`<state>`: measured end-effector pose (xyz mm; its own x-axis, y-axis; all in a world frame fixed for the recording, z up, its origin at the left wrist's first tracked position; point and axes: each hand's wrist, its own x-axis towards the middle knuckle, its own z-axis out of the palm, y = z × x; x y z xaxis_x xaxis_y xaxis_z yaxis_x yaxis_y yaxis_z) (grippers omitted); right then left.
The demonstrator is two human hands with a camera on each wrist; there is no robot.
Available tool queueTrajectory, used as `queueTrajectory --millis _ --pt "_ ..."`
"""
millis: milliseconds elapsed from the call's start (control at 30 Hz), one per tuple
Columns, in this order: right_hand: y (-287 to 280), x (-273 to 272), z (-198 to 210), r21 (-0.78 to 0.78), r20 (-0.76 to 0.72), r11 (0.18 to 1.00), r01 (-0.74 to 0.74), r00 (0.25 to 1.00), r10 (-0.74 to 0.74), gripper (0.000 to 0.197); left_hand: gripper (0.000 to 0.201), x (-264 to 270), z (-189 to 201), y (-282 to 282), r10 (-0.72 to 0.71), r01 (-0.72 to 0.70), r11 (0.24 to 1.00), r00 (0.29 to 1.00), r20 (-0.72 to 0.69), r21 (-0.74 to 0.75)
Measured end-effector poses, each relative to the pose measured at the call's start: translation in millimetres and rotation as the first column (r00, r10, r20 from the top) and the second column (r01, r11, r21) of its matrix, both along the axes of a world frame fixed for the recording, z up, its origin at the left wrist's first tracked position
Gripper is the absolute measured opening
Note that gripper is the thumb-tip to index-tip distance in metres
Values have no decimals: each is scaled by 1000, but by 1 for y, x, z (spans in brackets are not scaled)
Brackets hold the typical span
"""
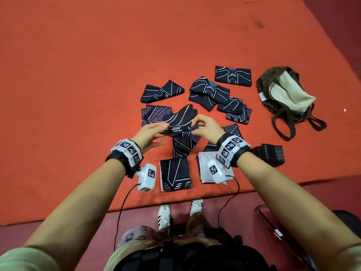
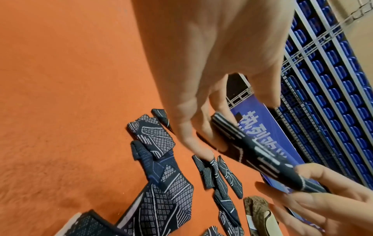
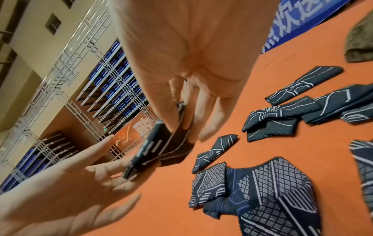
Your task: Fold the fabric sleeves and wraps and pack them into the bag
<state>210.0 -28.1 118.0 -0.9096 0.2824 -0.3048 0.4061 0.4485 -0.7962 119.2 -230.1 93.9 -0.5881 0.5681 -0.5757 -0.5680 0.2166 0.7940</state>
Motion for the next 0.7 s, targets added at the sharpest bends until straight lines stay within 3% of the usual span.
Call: queueTrajectory --millis 100,167,233,300,400,467,567,700 --pt "1 8 2 -78 -11 997 -17 1000 16 32 17 0 -3 -2 151 -154 985 988 44 71" --pt "0 13 7 -112 -10 991 -69 998 69 28 37 -2 -5 -1 198 -203 977 978 70 71" --pt "-2 18 11 -167 -1 982 -87 996 88 17 57 -1 -3 -3 161 -164 986 986 50 45" --pt "-4 21 11 -200 2 980 -1 1000 2 18 68 1 -4 -4 95 -95 995 995 -1 26" --pt "-2 17 3 -273 53 923 272 962 -267 38 75 9 -5 -4 26 -26 1000 999 -23 18" --pt "-4 11 -2 -374 105 866 332 943 -316 44 74 15 -8 -6 -59 61 998 997 -54 21" --pt "-14 8 -10 -407 125 852 330 944 -306 29 69 24 -15 -11 -229 223 973 961 -153 -55" --pt "-21 13 -29 -396 181 849 349 936 -301 16 30 34 -31 -23 -241 233 964 970 -44 -130"
